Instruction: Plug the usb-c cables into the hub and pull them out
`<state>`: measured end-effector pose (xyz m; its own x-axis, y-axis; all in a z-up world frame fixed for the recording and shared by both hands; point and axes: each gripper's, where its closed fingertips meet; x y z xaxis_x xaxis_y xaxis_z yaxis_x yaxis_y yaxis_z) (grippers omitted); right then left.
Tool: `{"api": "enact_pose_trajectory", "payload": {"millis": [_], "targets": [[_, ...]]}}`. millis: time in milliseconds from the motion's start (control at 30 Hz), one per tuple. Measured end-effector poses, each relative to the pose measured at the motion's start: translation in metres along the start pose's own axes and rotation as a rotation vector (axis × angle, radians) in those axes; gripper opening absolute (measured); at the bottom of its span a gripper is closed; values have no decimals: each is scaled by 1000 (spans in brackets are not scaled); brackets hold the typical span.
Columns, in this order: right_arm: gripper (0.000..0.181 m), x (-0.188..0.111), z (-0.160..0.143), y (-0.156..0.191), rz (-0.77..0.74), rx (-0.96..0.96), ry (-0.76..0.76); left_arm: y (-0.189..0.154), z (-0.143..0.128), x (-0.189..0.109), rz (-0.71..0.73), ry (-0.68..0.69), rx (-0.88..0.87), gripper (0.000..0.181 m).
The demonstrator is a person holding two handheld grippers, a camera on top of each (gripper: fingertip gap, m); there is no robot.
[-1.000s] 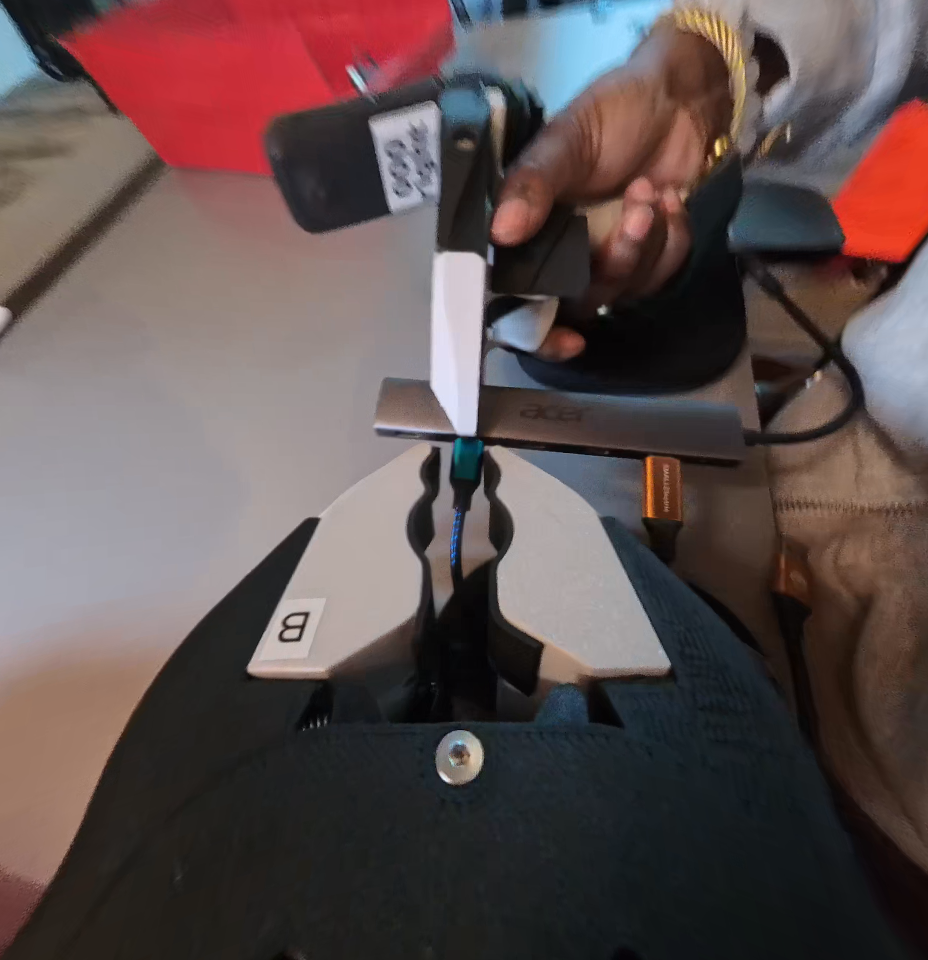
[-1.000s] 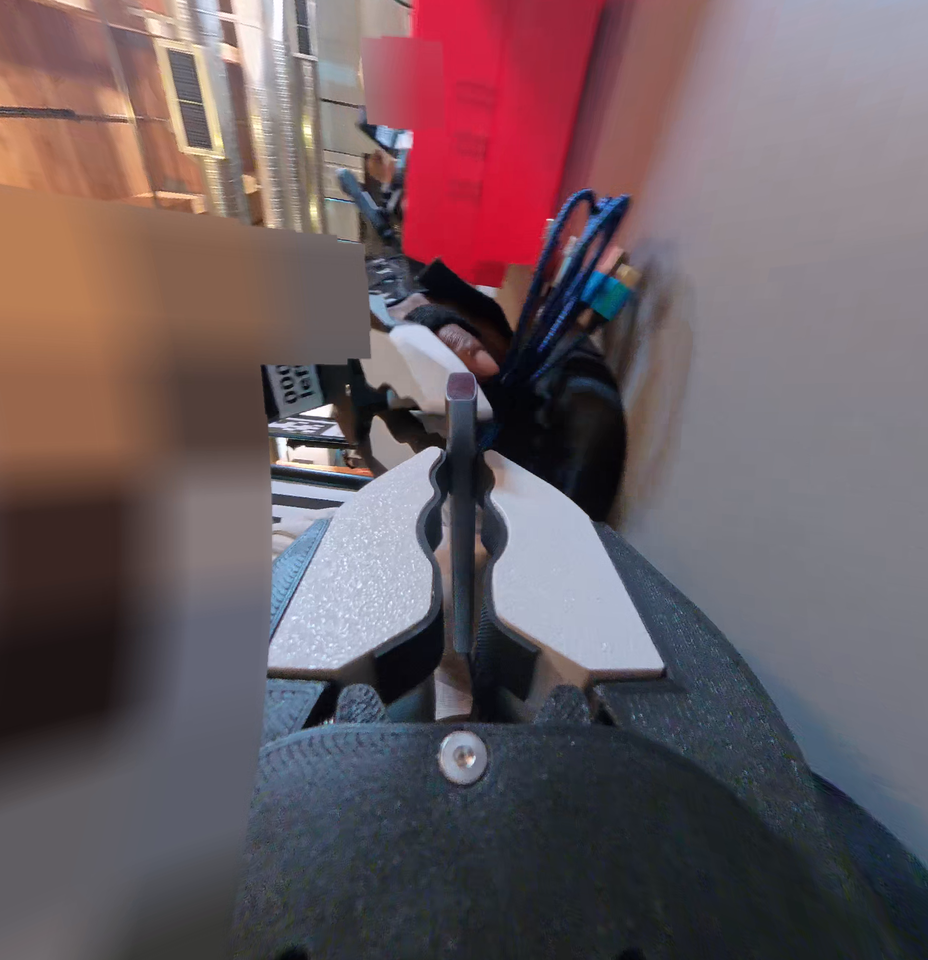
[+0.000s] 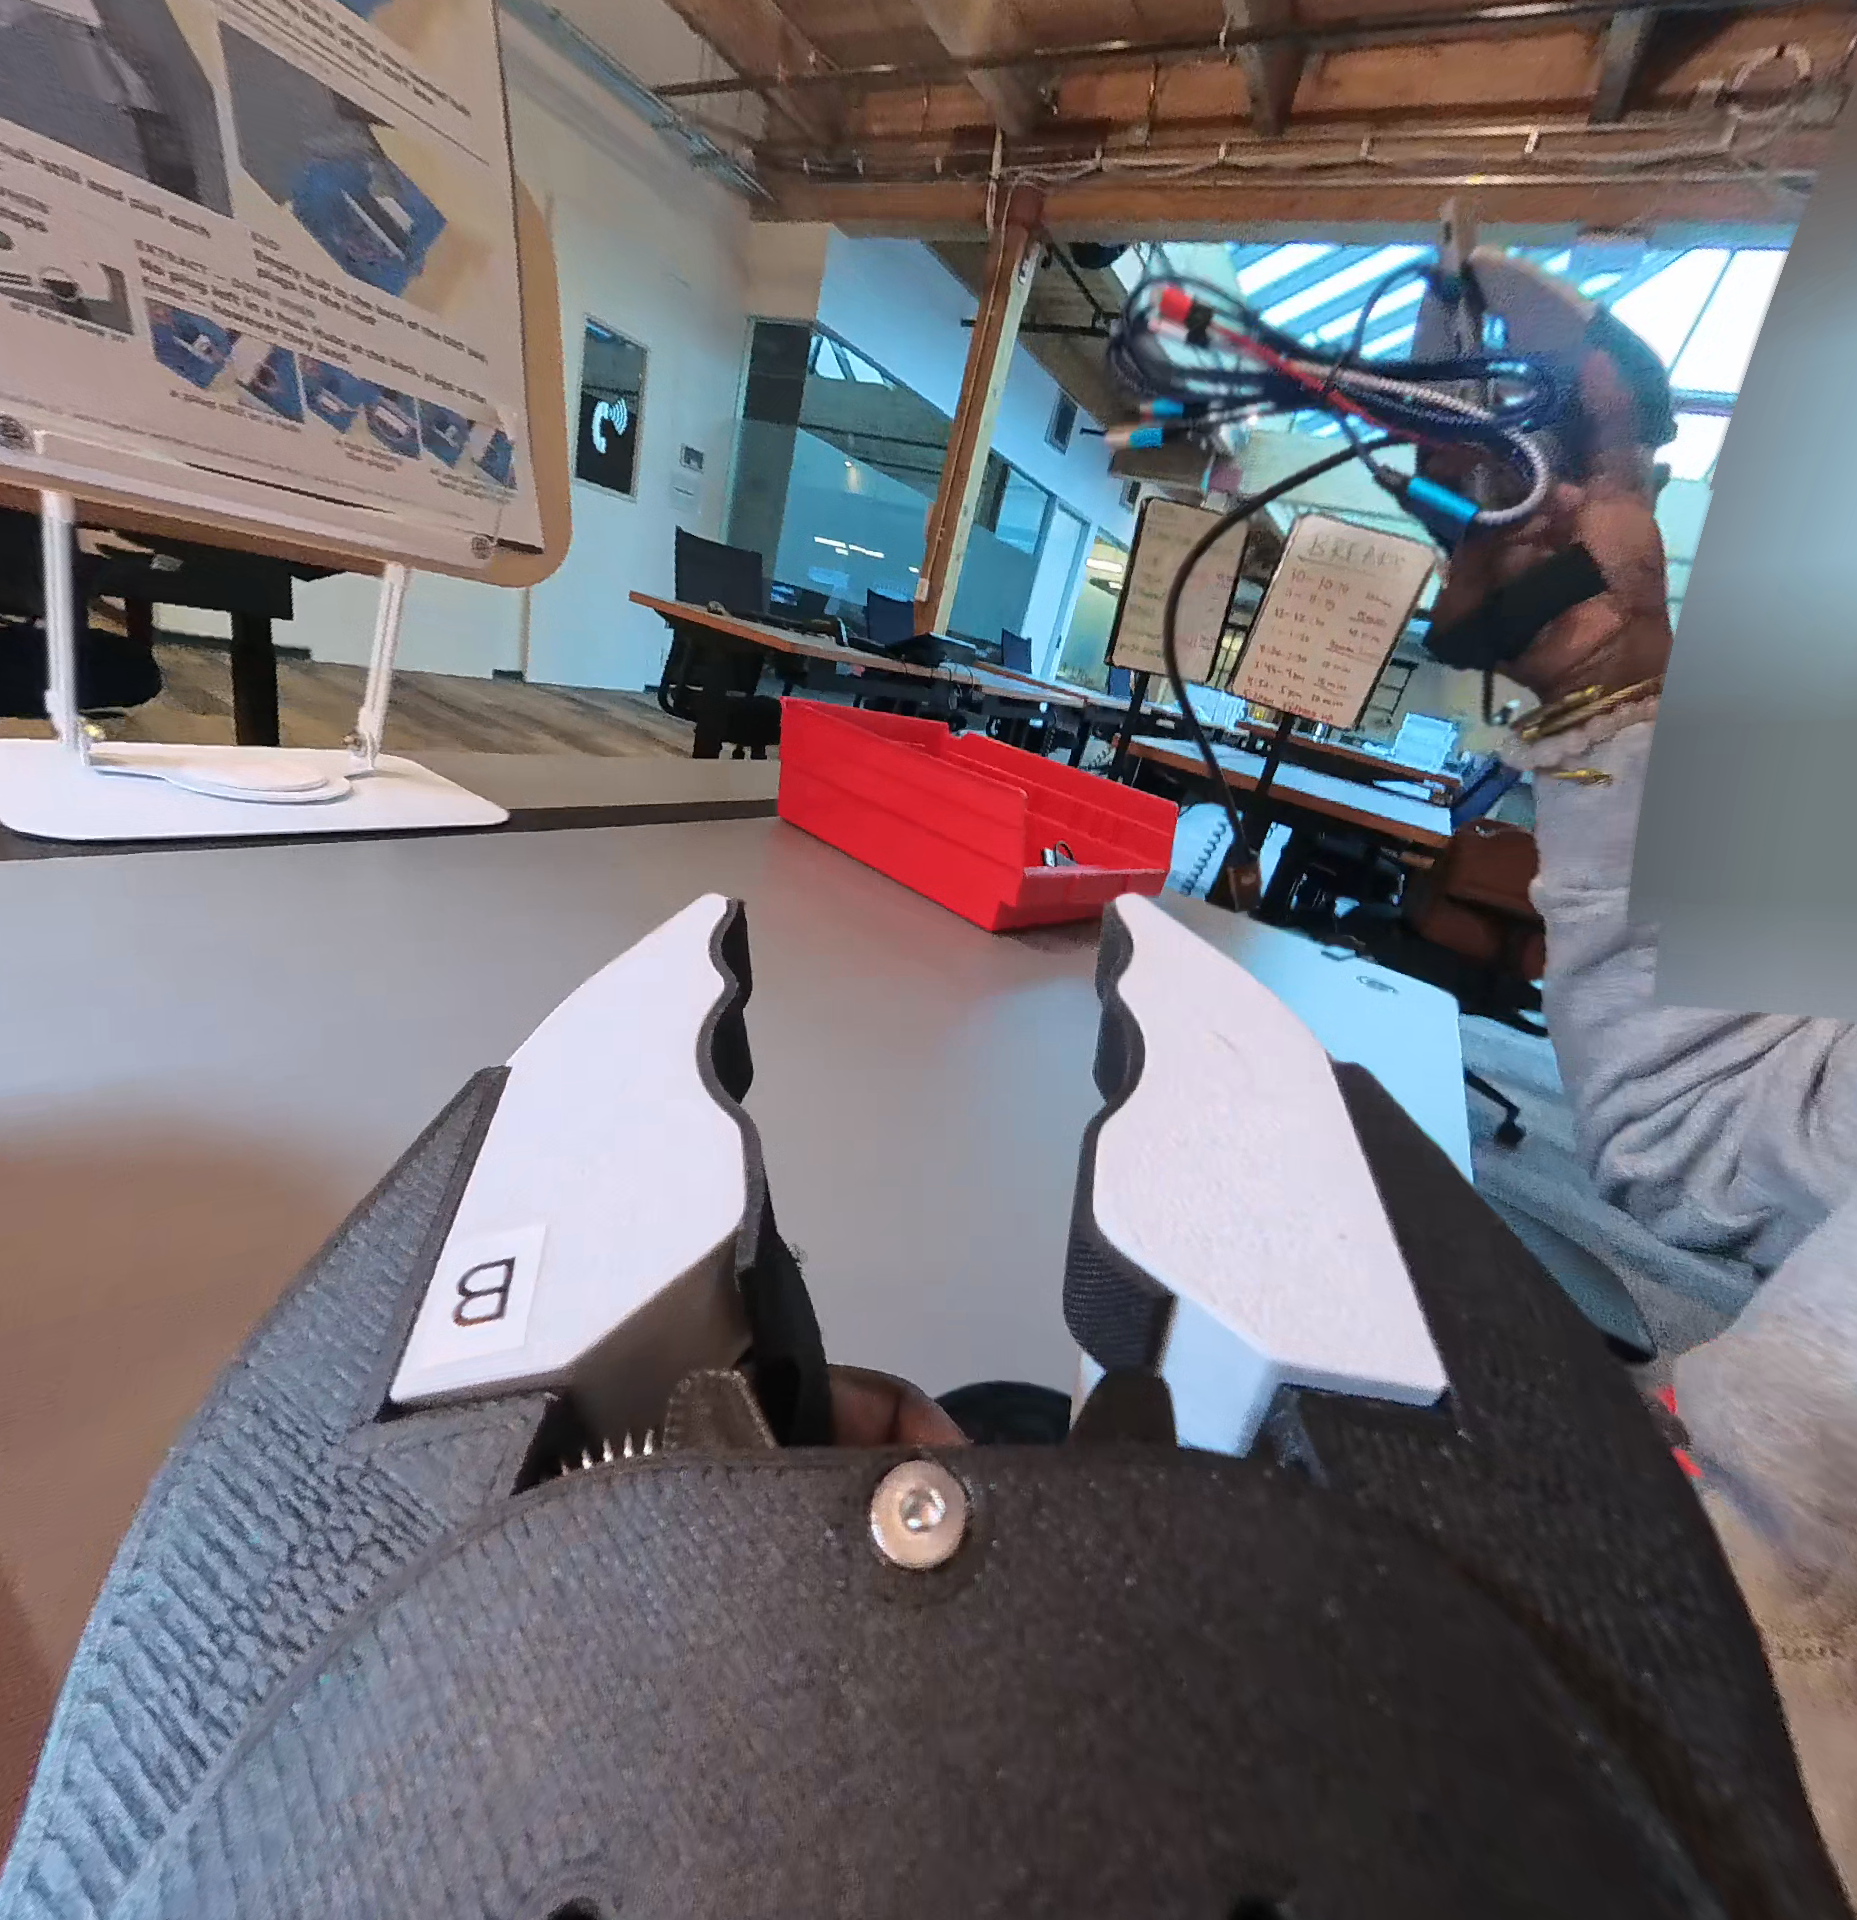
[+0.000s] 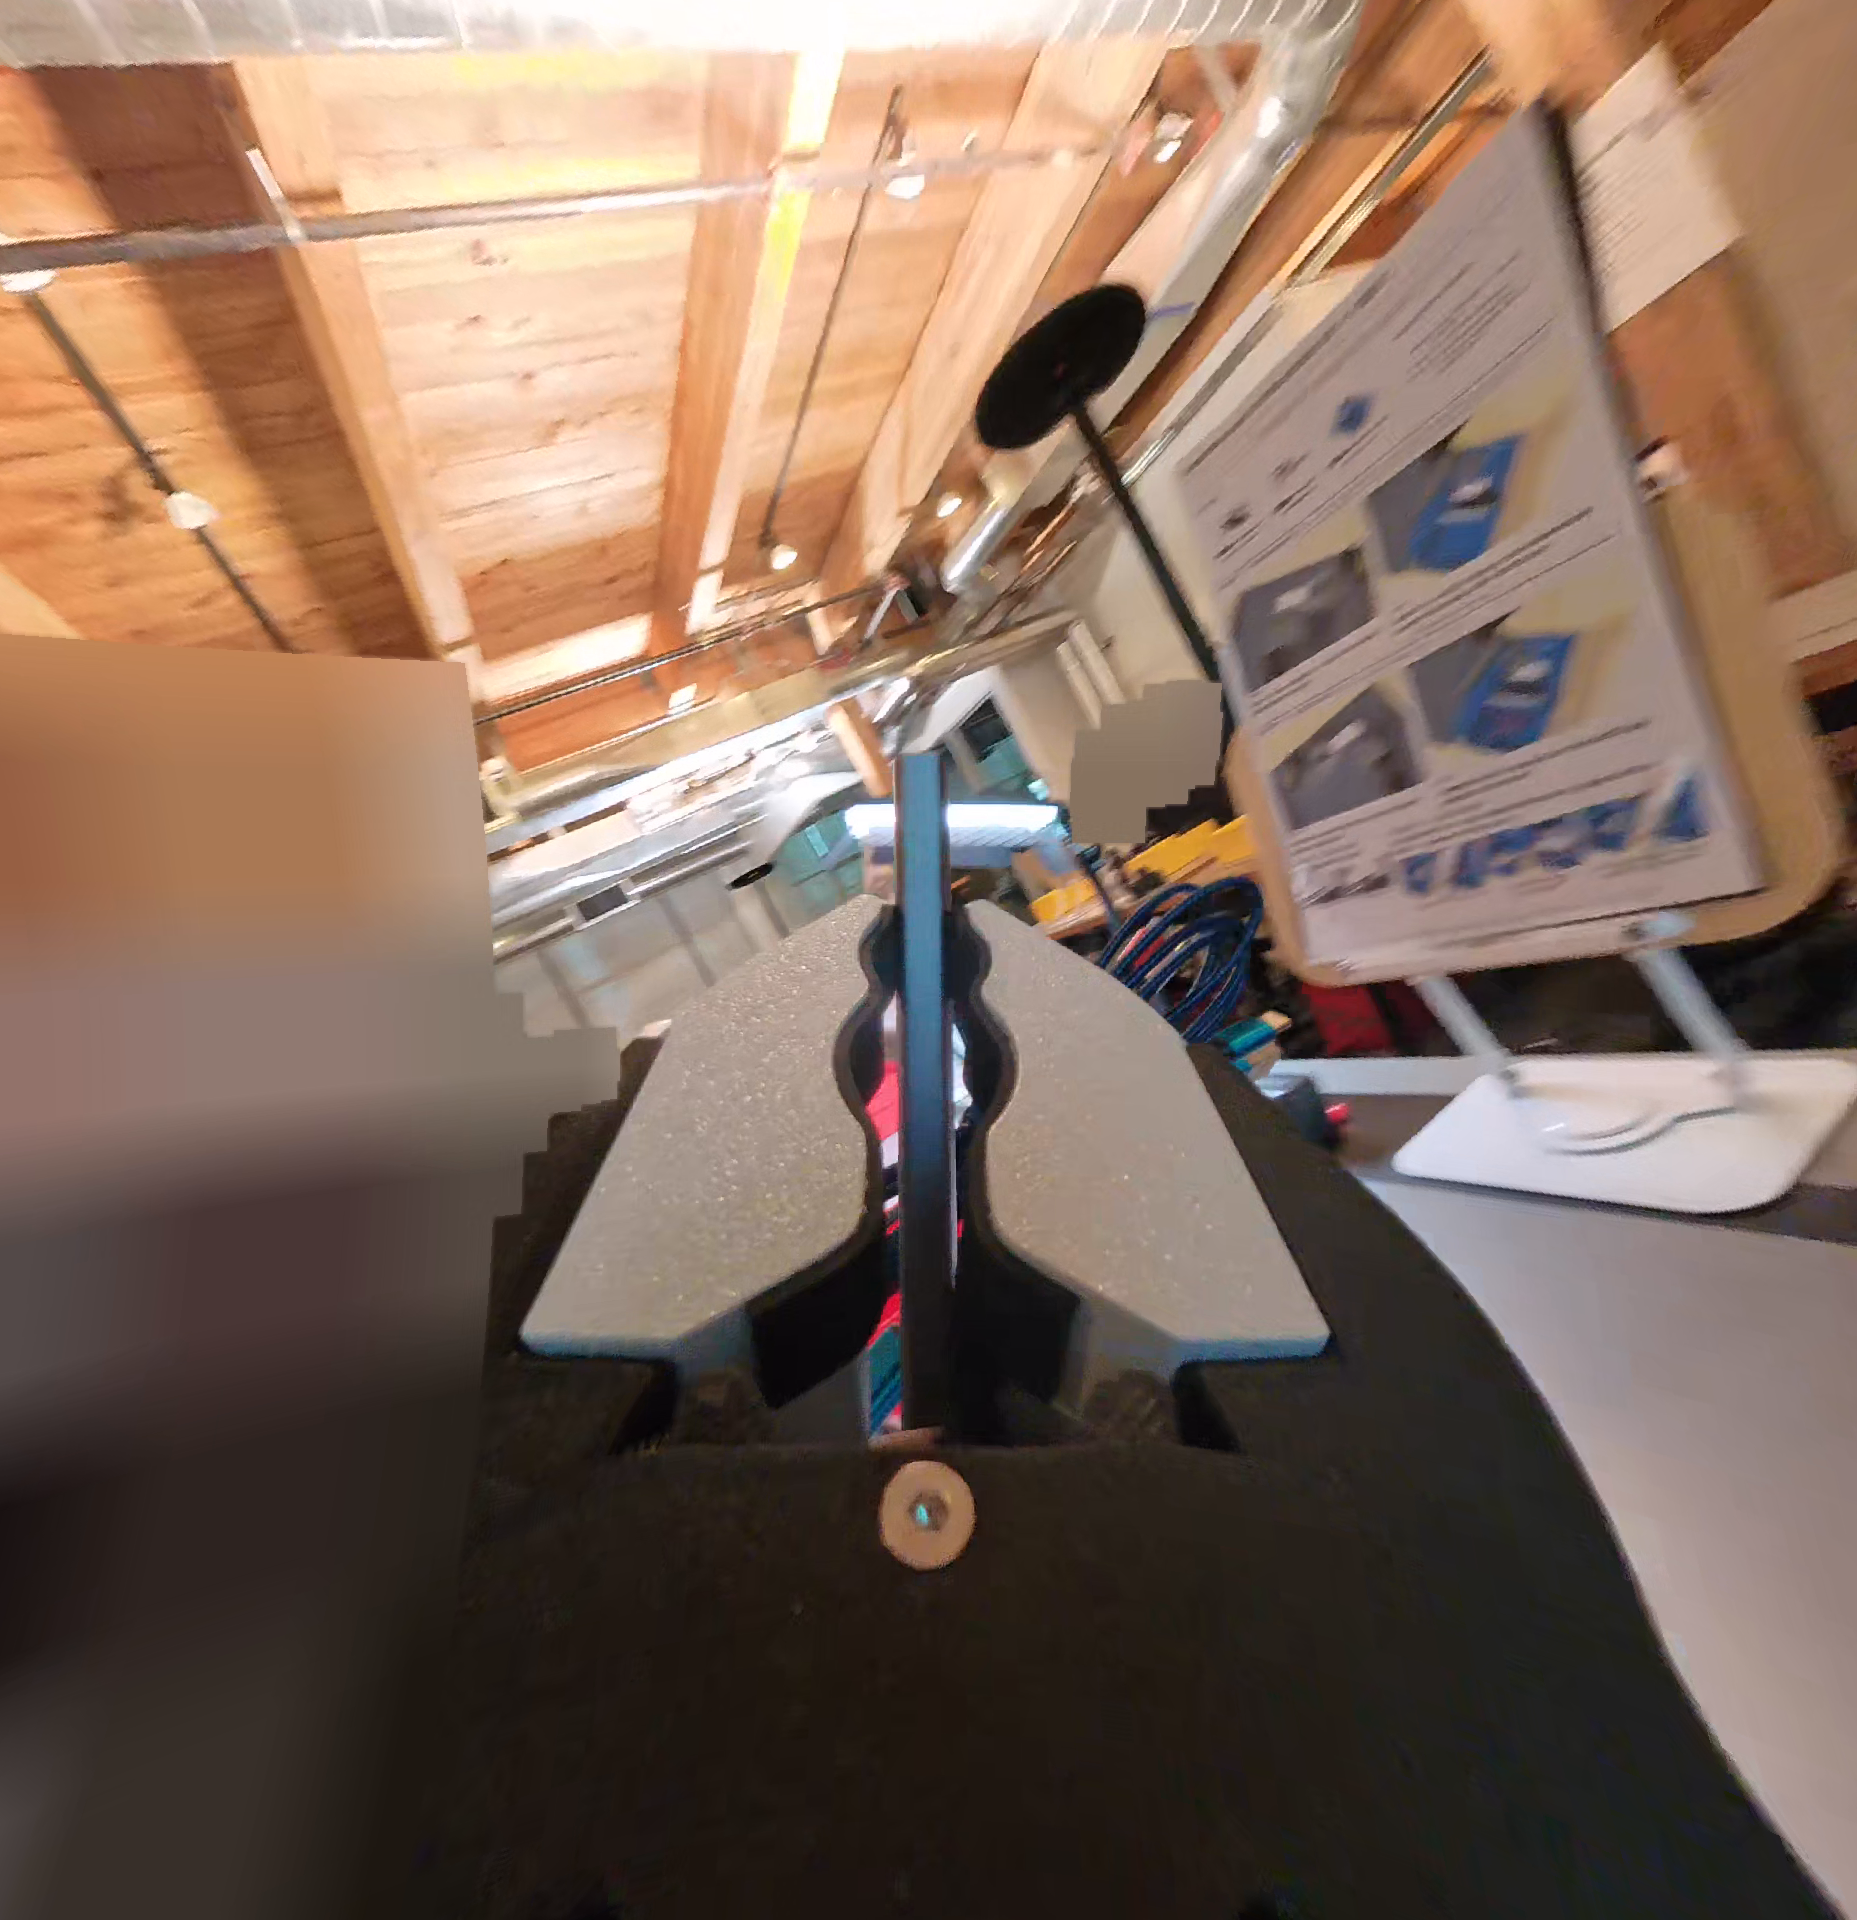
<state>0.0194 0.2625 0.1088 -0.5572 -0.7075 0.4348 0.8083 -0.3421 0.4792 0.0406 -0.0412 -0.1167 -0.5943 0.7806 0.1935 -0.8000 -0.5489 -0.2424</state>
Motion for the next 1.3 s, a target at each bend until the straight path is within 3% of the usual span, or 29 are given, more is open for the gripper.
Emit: {"api": "enact_pose_trajectory", "payload": {"millis": [167, 367, 533, 633, 733, 900, 1000, 1067, 1167, 1233, 1300], "targets": [[9, -22, 46, -51, -158, -40, -109, 6, 3, -2, 11, -26, -53, 62], [9, -42, 76, -116, -356, -161, -158, 8, 2, -2, 17, -27, -66, 59], [9, -45, 119, -142, -340, -162, -255, 11, 2, -2, 20, -25, -90, 56], [9, -40, 129, -163, -367, -194, -194, 13, 3, -2, 17, -32, -117, 55], [9, -43, 106, -205, -465, -207, -79, 11, 2, -2, 7, -30, -117, 55], [9, -86, 19, -315, -823, -208, 209, 8, 1, -1, 11, -23, -77, 54], [11, -116, -36, -359, -993, -227, 503, 6, -1, 0, 9, -5, -61, 54], [25, -128, -52, -371, -1080, -296, 651, 4, -1, 0, 16, -2, -32, 54], [86, -126, -50, -363, -1117, -460, 770, 3, 2, -1, 47, -15, 23, 54], [105, -113, -27, -340, -1099, -607, 669, 3, 5, -3, 85, -18, 74, 54], [114, -99, -6, -302, -1052, -679, 485, 3, 12, -8, 129, 1, 130, 54]]}}
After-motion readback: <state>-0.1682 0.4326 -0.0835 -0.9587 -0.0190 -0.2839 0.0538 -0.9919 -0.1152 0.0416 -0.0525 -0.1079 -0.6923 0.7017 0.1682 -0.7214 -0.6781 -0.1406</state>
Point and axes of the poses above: each gripper's, where its closed fingertips meet, x out along the fingers, z out of its top, y = z × x across the jaws
